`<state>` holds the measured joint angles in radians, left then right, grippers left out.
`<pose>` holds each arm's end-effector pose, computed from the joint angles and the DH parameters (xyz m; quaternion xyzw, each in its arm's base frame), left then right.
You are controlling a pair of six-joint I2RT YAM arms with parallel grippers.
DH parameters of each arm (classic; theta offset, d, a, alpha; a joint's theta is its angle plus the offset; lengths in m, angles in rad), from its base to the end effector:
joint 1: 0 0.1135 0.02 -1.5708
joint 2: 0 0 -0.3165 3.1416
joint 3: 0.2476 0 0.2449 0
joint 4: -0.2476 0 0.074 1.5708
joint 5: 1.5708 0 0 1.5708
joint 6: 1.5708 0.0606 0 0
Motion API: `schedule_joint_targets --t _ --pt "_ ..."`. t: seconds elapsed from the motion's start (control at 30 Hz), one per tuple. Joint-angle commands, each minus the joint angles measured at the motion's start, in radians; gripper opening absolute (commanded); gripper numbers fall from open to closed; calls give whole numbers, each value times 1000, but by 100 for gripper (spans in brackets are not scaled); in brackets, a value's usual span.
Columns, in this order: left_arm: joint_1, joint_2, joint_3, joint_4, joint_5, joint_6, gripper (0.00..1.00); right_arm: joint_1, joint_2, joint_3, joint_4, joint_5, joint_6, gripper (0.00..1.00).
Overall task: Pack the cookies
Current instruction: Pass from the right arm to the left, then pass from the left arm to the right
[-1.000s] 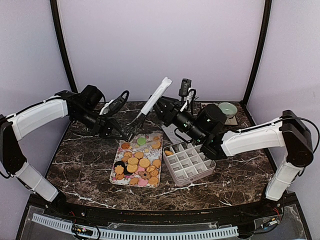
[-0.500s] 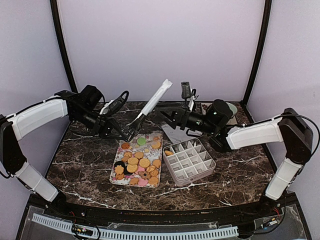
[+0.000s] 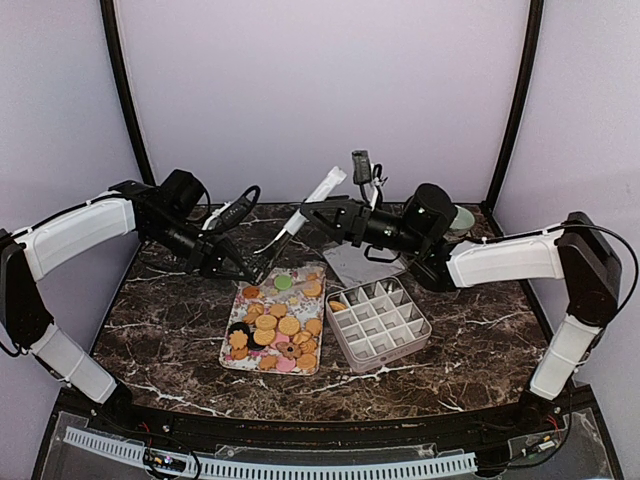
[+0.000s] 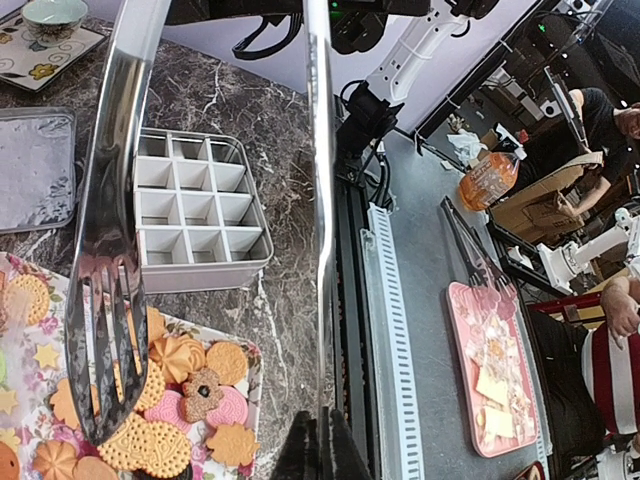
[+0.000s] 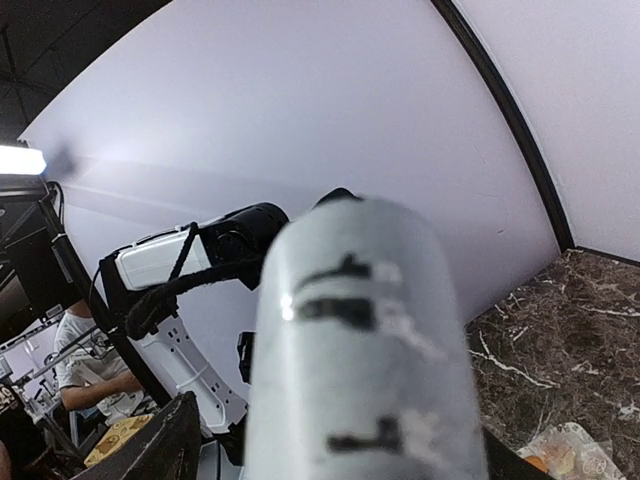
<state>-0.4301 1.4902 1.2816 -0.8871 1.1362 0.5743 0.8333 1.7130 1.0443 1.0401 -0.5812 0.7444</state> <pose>0.2359 -0.1687 0.3500 0.5053 0.6571 -0.5073 0.2355 0.2474 0.3218 0.3719 -0.2603 0.5297 0.6751 0.4426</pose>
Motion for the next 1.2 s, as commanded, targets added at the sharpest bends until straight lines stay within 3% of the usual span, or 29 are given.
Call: schedule_joint_targets --t 0.0,0.2,0.4,0.57,0.83,1.03,1.17 --pt "5 -25 4 -3 -28 39 0 -8 6 58 -86 -48 -9 73" --pt "5 -33 -3 -11 -47 61 0 -66 -1 85 -148 -175 33 61" --pt "5 -34 -7 -4 -66 65 0 -73 36 153 -212 -318 52 59" --pt "4 -33 -12 -7 -76 73 0 -73 39 151 -224 -322 50 58" --pt "4 -32 -14 -8 -98 77 0 -71 29 179 -337 -317 -22 45" --pt "4 -26 -20 3 -115 75 10 -71 -26 141 -350 -257 -67 41" --pt "5 -21 -32 40 -157 53 35 -69 -54 116 -359 -212 -95 39"
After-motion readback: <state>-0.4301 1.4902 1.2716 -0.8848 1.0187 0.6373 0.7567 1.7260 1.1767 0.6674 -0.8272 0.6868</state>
